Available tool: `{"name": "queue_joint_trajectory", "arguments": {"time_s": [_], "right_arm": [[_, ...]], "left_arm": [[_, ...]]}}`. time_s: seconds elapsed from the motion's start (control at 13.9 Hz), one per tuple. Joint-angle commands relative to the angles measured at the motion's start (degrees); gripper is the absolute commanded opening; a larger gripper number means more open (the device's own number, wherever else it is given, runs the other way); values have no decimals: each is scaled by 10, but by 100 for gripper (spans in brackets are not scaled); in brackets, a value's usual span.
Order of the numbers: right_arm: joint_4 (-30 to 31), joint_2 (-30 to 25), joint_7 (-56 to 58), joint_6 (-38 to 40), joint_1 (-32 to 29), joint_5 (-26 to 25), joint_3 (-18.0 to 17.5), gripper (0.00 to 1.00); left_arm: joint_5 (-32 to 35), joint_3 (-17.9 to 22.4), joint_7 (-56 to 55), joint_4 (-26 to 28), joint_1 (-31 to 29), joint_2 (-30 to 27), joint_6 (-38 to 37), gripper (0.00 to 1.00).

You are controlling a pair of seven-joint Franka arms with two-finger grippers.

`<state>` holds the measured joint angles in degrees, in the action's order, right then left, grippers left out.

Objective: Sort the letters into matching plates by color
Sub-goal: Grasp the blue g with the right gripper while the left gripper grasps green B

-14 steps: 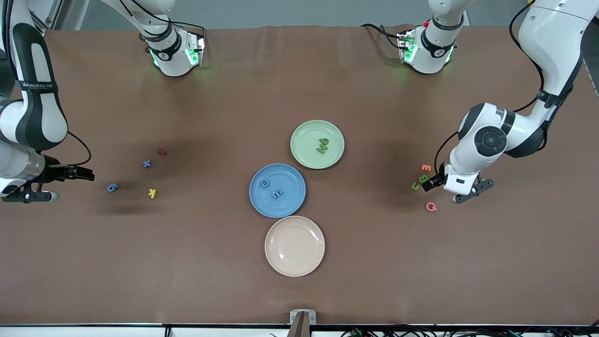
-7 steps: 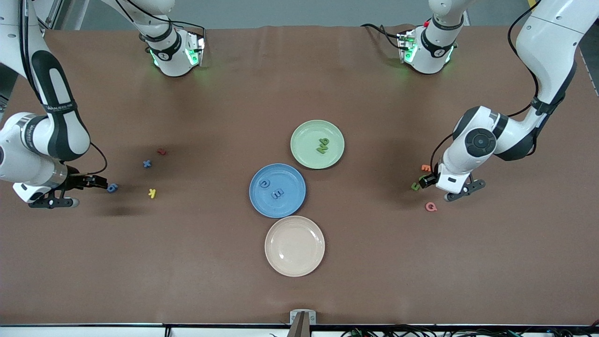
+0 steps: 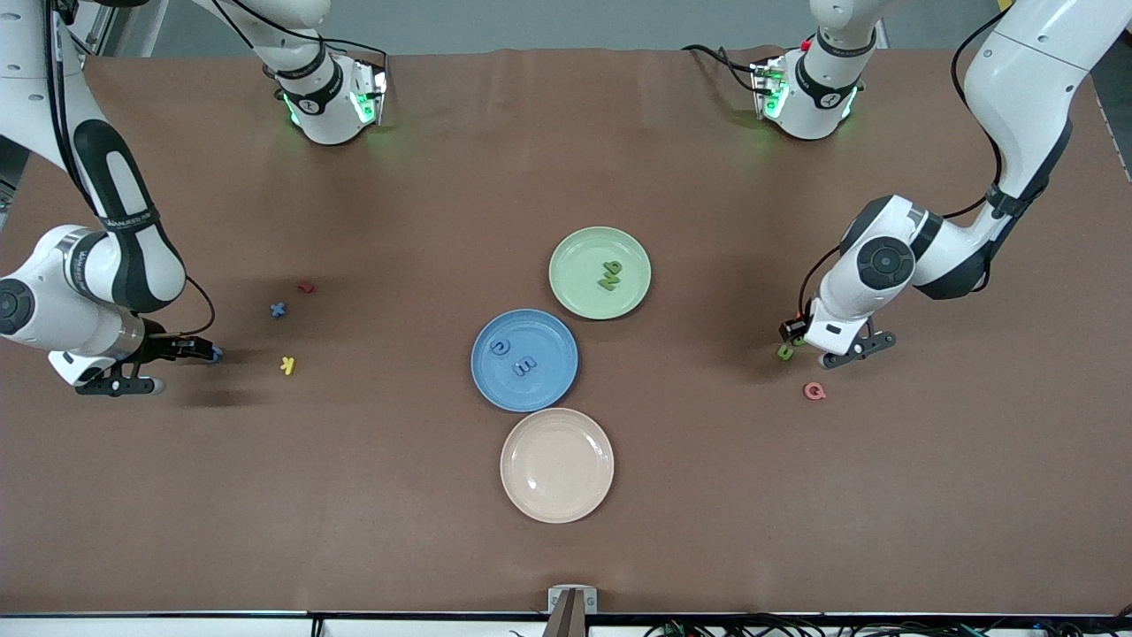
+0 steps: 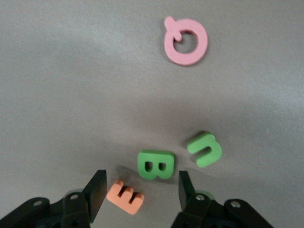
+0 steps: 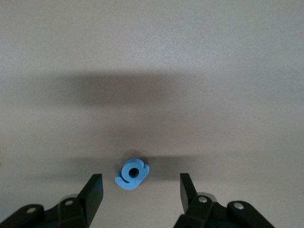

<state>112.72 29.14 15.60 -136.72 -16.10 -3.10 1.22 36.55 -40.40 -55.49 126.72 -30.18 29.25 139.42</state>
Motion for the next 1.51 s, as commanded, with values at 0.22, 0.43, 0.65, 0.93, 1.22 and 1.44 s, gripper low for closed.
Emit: {"name": "queue_joint_trajectory", "arguments": {"time_s": [0.22,0.43,0.65,0.93,1.22,1.44], "right_arm": [[14,12,8,-30,-15,0,-14,73],[14,21,7,-43,-15,1,-14,72],[14,23,7,-44,-14,2,-14,71],[14,29,7,-51,-13,2,-15,64],[14,29,7,-51,-12,2,-14,45],[14,29,6,-50,-10,2,-15,27]], "left_arm": [[17,-13,4,10,-5,7,7,69],[41,-12,7,2,-10,30,8,70],[47,-10,8,-7,-10,34,8,70],[47,-10,9,-25,-9,42,7,70],[48,-8,26,-29,-15,48,7,70],[48,-8,26,-31,-16,60,7,69]]}}
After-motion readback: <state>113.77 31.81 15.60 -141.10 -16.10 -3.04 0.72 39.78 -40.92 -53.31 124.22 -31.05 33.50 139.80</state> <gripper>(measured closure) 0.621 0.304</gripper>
